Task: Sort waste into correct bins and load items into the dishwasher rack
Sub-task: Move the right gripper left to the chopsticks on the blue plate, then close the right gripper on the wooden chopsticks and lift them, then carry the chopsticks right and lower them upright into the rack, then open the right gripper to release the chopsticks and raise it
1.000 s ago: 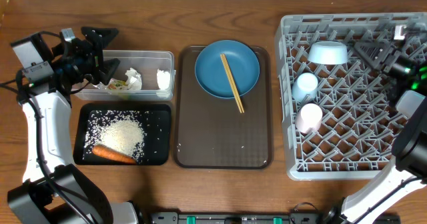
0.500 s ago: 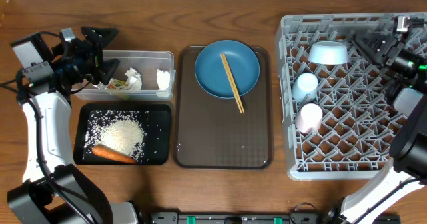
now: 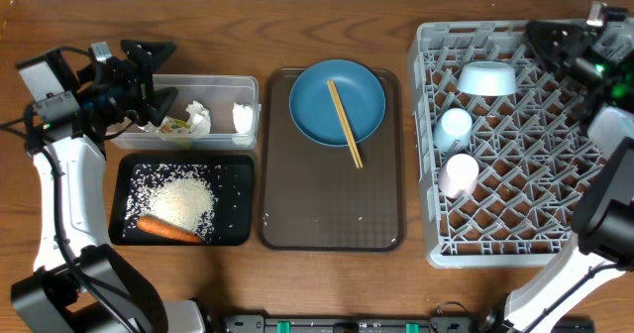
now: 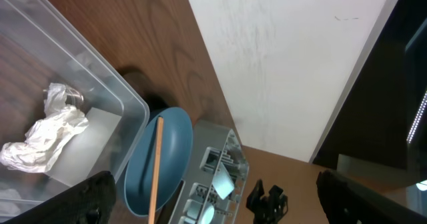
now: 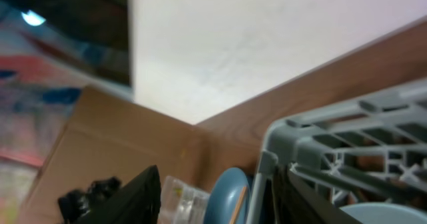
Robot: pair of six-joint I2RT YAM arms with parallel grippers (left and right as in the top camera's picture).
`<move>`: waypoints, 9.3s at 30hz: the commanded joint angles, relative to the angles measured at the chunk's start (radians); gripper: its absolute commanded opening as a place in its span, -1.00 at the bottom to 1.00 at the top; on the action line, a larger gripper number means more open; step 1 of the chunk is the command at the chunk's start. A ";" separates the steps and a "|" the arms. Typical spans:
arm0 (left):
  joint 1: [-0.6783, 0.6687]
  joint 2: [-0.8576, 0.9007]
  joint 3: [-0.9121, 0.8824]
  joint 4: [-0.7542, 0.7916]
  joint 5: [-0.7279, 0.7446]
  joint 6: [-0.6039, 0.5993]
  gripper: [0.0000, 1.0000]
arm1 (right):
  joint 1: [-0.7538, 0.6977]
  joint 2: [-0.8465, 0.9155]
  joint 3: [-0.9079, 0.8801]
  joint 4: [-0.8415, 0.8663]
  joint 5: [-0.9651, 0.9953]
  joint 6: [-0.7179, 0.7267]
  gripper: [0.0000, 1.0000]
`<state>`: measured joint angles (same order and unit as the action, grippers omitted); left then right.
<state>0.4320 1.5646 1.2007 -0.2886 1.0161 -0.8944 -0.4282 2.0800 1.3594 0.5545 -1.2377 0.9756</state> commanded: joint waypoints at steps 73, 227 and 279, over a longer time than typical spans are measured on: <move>0.003 0.001 -0.004 -0.002 0.012 0.002 0.96 | 0.922 0.062 0.366 -1.475 1.084 -1.105 -0.62; 0.003 0.001 -0.004 -0.002 0.012 0.002 0.96 | 0.520 -0.438 0.101 -1.452 0.927 -1.070 0.14; 0.003 0.001 -0.004 -0.002 0.012 0.002 0.96 | 1.014 -0.113 0.093 -1.133 1.335 -0.996 -0.98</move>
<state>0.4320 1.5646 1.2007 -0.2886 1.0180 -0.8944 0.5774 2.0270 1.4414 -0.5682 0.0906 -0.0566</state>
